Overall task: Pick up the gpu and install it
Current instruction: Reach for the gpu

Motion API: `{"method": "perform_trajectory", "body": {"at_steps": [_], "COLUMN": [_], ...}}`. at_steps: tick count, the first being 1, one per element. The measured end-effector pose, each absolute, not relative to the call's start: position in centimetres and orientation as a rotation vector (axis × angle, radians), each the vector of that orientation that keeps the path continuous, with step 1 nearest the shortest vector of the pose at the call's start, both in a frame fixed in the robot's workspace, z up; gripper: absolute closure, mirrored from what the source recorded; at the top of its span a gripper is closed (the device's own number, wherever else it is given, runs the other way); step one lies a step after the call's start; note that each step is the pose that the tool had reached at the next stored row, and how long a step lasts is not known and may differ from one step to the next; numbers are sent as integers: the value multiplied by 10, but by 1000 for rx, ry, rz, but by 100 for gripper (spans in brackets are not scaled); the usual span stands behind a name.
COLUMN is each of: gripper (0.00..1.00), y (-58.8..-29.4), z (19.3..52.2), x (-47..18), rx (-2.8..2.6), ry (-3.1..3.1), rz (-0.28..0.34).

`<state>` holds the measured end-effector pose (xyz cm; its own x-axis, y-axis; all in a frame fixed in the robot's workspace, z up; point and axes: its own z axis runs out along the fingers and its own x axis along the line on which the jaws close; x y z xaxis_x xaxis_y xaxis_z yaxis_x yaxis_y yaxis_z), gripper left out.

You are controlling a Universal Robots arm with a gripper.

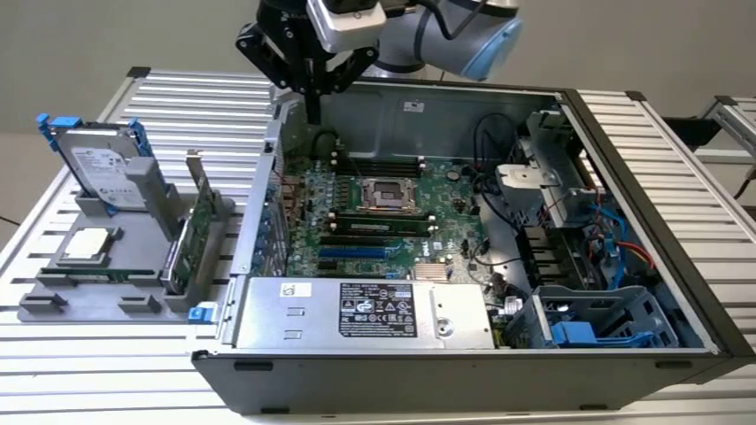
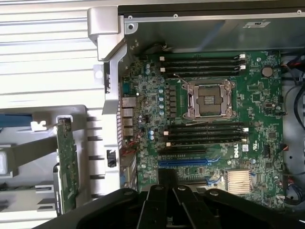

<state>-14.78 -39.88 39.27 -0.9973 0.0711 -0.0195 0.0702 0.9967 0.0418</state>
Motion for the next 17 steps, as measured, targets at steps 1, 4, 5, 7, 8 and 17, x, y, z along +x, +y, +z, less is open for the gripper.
{"method": "perform_trajectory", "body": {"at_steps": [1,4,5,7,8,17], "gripper": [100,100,100,100,100,100], "y": [-399,-399,-399,-399,-399,-399], "z": [393,393,393,393,393,393], "x": [-149,-153,-155,-158,-159,-170], "rx": [110,110,110,110,110,110], "ry": [3118,3118,3118,3118,3118,3118], "rz": [64,64,64,64,64,64]}}
